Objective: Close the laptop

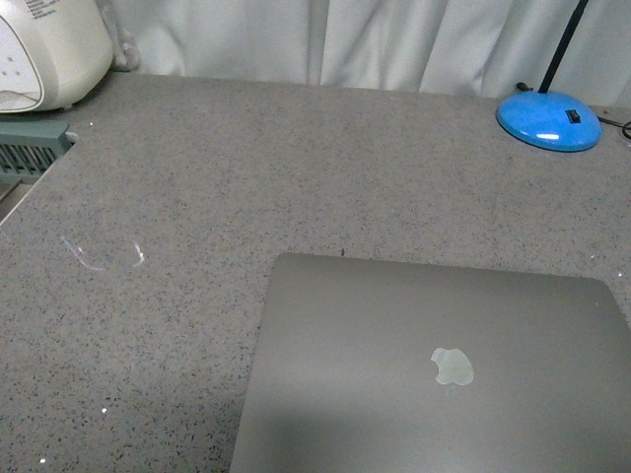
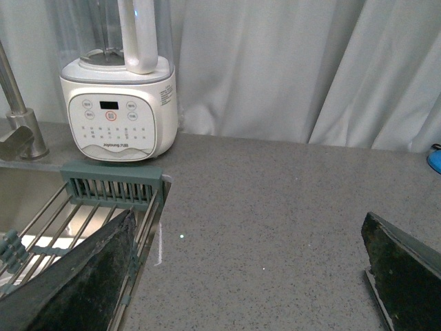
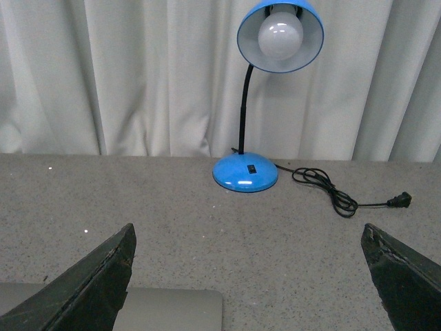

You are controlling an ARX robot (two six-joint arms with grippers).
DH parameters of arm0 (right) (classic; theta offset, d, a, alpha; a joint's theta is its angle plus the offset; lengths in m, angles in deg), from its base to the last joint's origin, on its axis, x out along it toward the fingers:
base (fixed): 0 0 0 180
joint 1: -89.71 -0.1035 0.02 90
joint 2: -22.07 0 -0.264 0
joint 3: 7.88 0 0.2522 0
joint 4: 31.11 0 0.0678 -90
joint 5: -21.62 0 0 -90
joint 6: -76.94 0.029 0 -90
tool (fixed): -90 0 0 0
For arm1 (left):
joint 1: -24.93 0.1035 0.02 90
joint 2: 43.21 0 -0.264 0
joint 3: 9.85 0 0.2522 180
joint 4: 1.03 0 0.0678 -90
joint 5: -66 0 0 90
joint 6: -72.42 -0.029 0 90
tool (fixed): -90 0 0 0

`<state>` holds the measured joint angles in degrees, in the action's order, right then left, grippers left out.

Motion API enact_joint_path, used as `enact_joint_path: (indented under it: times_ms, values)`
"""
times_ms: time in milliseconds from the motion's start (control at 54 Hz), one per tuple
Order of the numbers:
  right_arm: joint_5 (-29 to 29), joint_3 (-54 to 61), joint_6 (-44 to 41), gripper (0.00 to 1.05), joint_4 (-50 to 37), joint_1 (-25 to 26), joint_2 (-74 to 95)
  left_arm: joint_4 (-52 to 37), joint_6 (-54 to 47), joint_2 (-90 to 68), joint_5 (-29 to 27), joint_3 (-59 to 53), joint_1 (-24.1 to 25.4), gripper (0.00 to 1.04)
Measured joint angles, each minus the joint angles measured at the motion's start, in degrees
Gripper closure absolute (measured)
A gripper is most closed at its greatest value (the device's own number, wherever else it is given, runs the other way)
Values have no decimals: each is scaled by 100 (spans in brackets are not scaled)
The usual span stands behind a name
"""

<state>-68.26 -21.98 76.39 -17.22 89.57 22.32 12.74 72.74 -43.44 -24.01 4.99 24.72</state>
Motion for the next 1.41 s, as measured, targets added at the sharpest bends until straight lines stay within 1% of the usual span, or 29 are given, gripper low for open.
enact_joint_path:
  times_ms: [1407]
  values:
    - [0, 0, 2, 9, 0, 0, 0, 0, -2, 0, 0, 0, 0, 6]
